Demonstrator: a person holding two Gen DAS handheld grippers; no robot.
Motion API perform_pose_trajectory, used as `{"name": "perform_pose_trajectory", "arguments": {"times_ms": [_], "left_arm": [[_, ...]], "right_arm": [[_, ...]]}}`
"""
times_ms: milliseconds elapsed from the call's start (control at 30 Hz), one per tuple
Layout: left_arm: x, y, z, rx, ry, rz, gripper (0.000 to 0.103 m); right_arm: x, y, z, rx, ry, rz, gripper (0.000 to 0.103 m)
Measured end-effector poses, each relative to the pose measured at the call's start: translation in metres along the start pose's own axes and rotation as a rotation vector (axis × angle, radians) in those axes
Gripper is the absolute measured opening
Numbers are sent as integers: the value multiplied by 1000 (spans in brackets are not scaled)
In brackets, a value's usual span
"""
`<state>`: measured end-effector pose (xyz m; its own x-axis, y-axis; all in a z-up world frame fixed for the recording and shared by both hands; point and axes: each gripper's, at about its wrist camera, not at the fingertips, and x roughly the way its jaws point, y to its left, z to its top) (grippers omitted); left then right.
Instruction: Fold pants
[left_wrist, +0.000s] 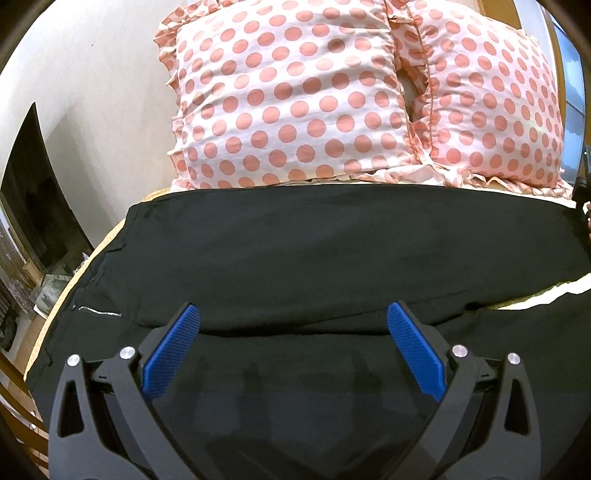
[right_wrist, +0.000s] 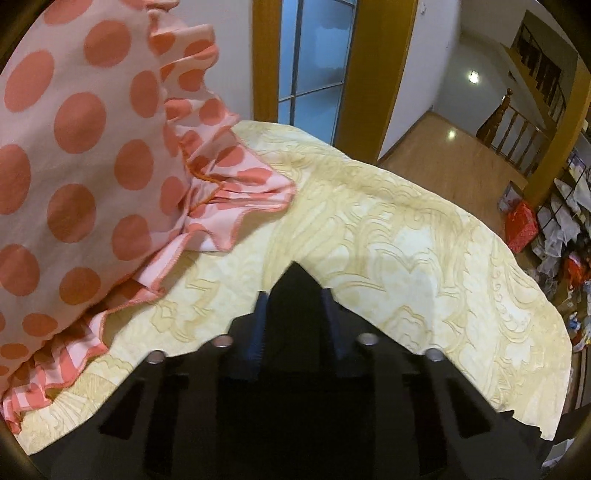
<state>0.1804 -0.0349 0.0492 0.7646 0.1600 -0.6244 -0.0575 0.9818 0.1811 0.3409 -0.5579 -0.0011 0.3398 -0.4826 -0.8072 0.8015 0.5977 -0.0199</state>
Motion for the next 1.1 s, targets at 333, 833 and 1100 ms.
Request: {"name": "perform_pose_trajectory", "arguments": {"times_ms": [333,833,1100], "left_arm": [[-16,7,-7,-17,-25,-3,101],[-50,24,-27,-56,-66,-30,101],[-58,28,-28,-78,-76,-46,101]], "right_arm": [[-39,-57,-29,136,-42,317,6],[-155,-189,-184,105,-233,561,6],[-139,-200,-205,152,-147,530,16]]}}
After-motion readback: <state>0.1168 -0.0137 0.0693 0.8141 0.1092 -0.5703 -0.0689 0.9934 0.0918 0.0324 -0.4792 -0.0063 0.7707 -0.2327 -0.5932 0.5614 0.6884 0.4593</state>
